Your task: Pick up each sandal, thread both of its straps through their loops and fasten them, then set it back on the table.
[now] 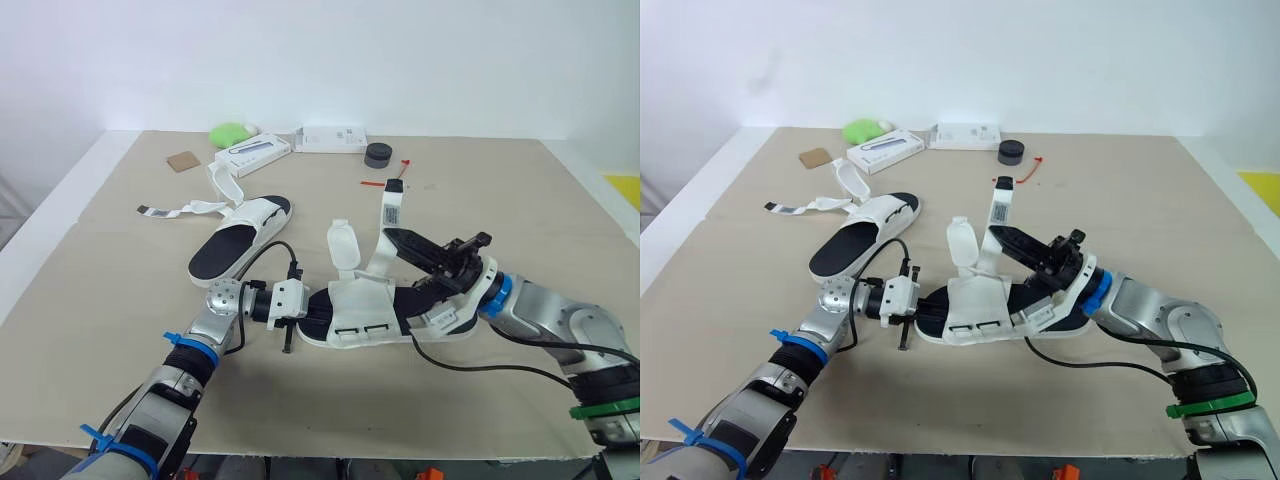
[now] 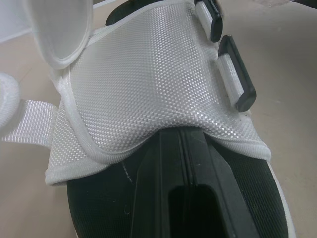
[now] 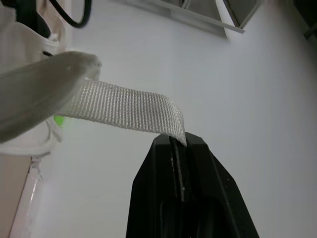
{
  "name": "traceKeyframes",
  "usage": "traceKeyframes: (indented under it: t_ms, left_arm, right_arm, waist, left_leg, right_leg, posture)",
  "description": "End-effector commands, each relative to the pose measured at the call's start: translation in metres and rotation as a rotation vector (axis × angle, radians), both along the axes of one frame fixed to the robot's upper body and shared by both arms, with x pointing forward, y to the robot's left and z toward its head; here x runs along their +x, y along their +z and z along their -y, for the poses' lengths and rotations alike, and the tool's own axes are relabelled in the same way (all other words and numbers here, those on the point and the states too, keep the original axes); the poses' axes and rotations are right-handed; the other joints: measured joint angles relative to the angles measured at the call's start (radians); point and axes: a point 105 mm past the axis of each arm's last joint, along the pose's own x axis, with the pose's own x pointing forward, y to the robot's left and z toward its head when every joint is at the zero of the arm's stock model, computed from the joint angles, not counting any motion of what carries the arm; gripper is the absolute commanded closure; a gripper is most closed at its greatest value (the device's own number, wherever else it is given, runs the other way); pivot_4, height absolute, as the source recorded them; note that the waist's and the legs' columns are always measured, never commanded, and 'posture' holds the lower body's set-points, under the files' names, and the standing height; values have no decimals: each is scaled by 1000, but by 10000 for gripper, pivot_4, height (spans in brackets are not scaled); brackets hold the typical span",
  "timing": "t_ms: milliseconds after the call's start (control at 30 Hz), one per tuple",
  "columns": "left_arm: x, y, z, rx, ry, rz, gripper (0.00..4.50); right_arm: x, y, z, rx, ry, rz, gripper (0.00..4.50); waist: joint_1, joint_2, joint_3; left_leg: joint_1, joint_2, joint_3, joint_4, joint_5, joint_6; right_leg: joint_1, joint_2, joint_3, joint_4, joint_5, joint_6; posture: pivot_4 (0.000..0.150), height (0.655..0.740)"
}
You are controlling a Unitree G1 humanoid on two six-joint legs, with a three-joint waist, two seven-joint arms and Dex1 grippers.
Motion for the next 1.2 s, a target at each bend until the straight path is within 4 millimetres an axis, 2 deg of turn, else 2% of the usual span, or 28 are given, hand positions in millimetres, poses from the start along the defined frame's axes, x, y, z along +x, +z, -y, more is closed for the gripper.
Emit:
traceKeyframes:
  t_ms: [33,167,367,500,567,667,733,933,967,1000,1067,1200]
  left_arm:
    - [-23,-63,-13,220,-22,-191,45000]
    - [-23,-64,-11,219,-26,-193,45000]
    - [-22,-64,-8,220,-33,-194,45000]
    - [-21,-64,-6,218,-38,-193,45000]
    - [-22,-64,-5,217,-42,-192,45000]
    - [-22,-64,-3,217,-45,-192,45000]
    - [-22,-64,-3,216,-47,-192,45000]
    - [-21,-64,-2,217,-49,-193,45000]
    - [-21,-64,-1,217,-50,-192,45000]
    - [-21,-64,-1,217,-50,-192,45000]
    - [-21,-64,-1,218,-51,-192,45000]
    - [-20,-64,-2,223,-52,-190,45000]
  right_arm:
    - [-15,7,-3,-27,42,10,44518]
    - [-16,-15,1,-129,-29,-124,44518]
    - [-23,-29,9,-221,-85,-263,44518]
    - [-20,-35,14,-235,-128,-333,44518]
    - [-18,-47,21,-280,-182,-426,44518]
    - [-25,-74,36,-366,-245,-593,44518]
    - [-29,-82,43,-363,-271,-668,44518]
    - [-34,-89,50,-281,-328,-880,23992]
    - [-35,-90,54,-273,-341,-925,20689]
    - [-36,-91,56,-266,-350,-960,15217]
    - [-33,-85,69,-276,-375,-1020,8489]
    - [-34,-70,90,-261,-409,-1177,7827]
  waist:
    - [0,0,0]
    - [0,0,0]
    - [0,1,-1]
    - [1,1,0]
    - [2,0,0]
    - [4,0,0]
    - [4,0,0]
    - [4,0,-1]
    - [4,0,-1]
    - [4,0,-1]
    - [4,0,-2]
    - [6,-1,-1]
  left_leg:
    - [0,0,0,0,0,0]
    - [1,0,0,0,0,0]
    - [2,0,0,2,0,0]
    - [3,-1,-1,4,0,0]
    - [3,-1,-1,5,0,0]
    - [2,-2,-1,6,0,0]
    - [2,-1,-1,6,0,0]
    - [3,-1,-1,6,0,0]
    - [3,-1,-2,7,0,0]
    - [3,-1,-2,7,0,0]
    - [3,-2,-2,7,-1,0]
    - [2,-3,-2,7,-2,2]
  right_leg:
    - [0,0,0,0,0,0]
    - [1,0,0,0,0,0]
    - [4,0,0,0,0,1]
    - [7,-1,0,0,-1,2]
    - [7,-1,0,0,-1,2]
    - [9,-2,0,-1,-2,3]
    - [10,-2,0,-2,-3,3]
    - [11,-1,-1,-2,-3,4]
    - [11,-1,-2,-2,-3,5]
    - [12,-2,-2,-2,-4,5]
    - [12,-2,-2,-2,-5,6]
    - [15,-6,-3,-3,-7,8]
  posture:
    - [1500,7400]
    - [1500,7400]
    - [1500,7400]
    - [1500,7400]
    - [1500,7400]
    - [1500,7400]
    - [1500,7400]
    - [1500,7400]
    - [1500,7400]
    - [1500,7400]
    - [1500,7400]
    - [1500,7400]
